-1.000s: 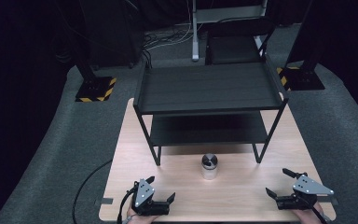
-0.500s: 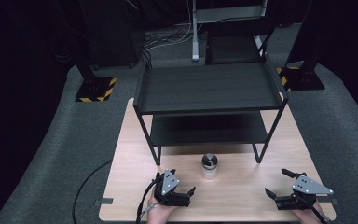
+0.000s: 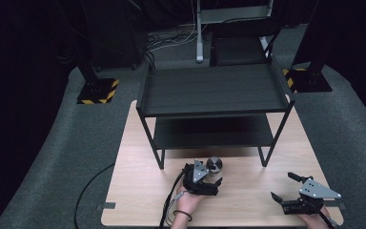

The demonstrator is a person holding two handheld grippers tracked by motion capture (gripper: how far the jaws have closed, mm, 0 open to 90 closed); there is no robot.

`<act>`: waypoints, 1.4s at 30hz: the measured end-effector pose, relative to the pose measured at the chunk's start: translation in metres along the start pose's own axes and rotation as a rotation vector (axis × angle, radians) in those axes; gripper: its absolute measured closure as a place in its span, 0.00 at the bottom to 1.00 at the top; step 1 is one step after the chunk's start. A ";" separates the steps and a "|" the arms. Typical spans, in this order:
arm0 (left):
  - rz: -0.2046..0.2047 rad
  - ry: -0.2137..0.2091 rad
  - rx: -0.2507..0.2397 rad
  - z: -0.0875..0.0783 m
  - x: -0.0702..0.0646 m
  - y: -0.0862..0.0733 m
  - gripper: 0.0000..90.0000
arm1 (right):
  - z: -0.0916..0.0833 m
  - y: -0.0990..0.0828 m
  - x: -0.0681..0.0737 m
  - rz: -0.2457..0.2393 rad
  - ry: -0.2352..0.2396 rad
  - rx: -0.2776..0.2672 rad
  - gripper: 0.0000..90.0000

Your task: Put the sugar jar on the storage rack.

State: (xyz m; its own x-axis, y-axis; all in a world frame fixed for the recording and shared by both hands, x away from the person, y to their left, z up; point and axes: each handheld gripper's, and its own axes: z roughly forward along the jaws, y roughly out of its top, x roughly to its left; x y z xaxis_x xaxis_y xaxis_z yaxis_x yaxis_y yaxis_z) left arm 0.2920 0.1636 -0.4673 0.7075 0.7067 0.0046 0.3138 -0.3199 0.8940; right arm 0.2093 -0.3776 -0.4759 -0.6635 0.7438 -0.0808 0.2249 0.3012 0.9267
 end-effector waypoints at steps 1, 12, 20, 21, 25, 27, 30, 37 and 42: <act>0.005 -0.002 0.006 0.003 0.001 0.001 0.10 | 0.000 0.000 0.000 0.000 0.001 0.002 0.01; 0.041 -0.033 -0.003 0.003 0.003 0.003 0.35 | 0.000 0.001 -0.001 0.005 -0.005 0.010 0.02; 0.062 -0.074 -0.080 -0.019 0.004 0.021 0.35 | 0.001 0.002 -0.001 0.000 -0.002 0.014 0.02; 0.063 -0.080 -0.089 -0.021 0.004 0.024 0.35 | 0.000 0.002 -0.001 0.001 -0.003 0.014 0.02; 0.066 -0.095 -0.133 -0.031 0.005 0.036 0.35 | 0.000 0.001 -0.001 0.004 -0.005 0.014 0.02; 0.076 -0.101 -0.151 -0.035 0.004 0.043 0.35 | 0.000 0.001 -0.001 0.005 -0.004 0.014 0.02; 0.098 -0.106 -0.176 -0.041 0.002 0.053 0.35 | 0.000 0.002 -0.001 0.003 -0.002 0.016 0.02; 0.123 -0.088 -0.244 -0.048 -0.001 0.074 0.35 | 0.000 0.002 -0.002 0.005 -0.001 0.017 0.02; 0.110 -0.036 -0.269 -0.048 0.001 0.085 0.35 | 0.001 0.002 -0.002 0.006 0.001 0.021 0.02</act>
State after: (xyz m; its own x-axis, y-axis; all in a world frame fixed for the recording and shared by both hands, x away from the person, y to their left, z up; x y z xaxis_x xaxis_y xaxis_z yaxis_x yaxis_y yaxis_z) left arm 0.2887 0.1671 -0.3702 0.7512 0.6530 0.0964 0.0585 -0.2113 0.9757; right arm 0.2116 -0.3777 -0.4744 -0.6629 0.7450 -0.0747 0.2436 0.3090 0.9194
